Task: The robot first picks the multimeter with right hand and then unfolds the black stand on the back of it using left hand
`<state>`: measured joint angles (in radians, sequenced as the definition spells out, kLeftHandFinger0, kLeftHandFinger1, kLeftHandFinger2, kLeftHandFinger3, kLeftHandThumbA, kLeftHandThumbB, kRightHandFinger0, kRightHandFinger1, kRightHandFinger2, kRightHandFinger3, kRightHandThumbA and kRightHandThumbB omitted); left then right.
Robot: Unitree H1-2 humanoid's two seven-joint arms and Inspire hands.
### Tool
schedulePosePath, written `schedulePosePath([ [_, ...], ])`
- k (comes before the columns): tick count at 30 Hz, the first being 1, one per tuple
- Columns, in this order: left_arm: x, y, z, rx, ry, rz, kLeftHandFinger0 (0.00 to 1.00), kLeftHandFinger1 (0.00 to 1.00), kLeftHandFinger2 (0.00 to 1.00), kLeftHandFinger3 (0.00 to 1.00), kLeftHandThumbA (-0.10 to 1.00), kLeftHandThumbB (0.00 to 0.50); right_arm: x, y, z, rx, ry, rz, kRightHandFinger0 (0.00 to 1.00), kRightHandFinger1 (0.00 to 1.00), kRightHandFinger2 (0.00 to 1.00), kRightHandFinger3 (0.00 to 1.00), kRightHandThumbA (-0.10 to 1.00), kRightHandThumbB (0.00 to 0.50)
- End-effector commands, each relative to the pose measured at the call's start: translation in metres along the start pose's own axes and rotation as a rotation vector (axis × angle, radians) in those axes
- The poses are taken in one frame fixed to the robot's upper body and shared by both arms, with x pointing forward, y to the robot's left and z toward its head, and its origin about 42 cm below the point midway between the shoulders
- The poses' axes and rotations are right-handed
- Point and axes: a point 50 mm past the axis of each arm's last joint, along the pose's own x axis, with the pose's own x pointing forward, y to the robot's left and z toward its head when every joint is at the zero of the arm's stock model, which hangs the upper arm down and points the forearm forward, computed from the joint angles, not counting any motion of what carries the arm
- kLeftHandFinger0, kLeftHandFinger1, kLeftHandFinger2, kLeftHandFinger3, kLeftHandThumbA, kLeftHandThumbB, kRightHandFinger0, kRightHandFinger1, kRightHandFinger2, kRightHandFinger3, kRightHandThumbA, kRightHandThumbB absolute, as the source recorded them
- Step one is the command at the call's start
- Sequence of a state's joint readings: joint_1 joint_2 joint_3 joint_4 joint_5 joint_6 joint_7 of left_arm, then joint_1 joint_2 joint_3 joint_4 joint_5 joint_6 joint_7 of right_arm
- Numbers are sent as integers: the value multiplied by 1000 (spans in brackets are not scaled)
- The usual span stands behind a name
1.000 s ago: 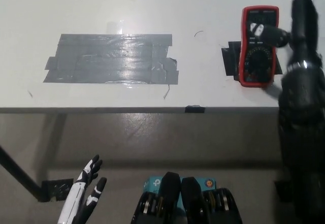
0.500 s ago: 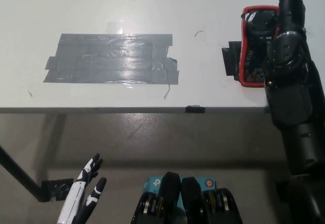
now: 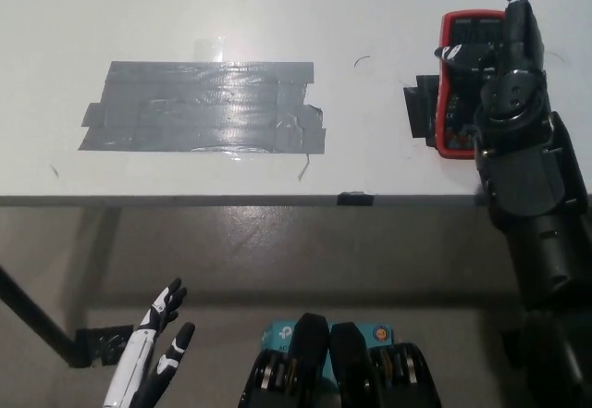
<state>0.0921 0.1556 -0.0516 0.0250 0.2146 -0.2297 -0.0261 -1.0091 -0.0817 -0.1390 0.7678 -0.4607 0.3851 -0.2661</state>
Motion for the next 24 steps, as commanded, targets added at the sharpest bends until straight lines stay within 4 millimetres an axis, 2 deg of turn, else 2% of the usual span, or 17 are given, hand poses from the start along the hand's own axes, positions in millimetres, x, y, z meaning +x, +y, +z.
schedulePosePath([
  [1,-1,6,9,12,-64,-1,1000,1000,1000,1000,914,131,6,-9,39,69,-94,-58,1000,1000,1000,1000,1000,374],
  [5,0,7,10,16,-69,-4,1000,1000,1000,1000,911,116,7,-7,34,47,-87,-72,1000,1000,1000,1000,1000,359],
  [8,0,7,10,20,-71,1,1000,1000,1000,1000,915,128,8,-7,32,47,-81,-74,1000,1000,1000,1000,1000,355],
  [11,0,6,10,11,-66,0,1000,1000,1000,1000,915,132,10,-7,29,46,-77,-79,1000,1000,1000,1000,1000,377],
  [24,5,7,13,24,-82,-1,1000,1000,1000,1000,915,126,9,-3,35,61,-51,-73,1000,1000,1000,1000,1000,386],
])
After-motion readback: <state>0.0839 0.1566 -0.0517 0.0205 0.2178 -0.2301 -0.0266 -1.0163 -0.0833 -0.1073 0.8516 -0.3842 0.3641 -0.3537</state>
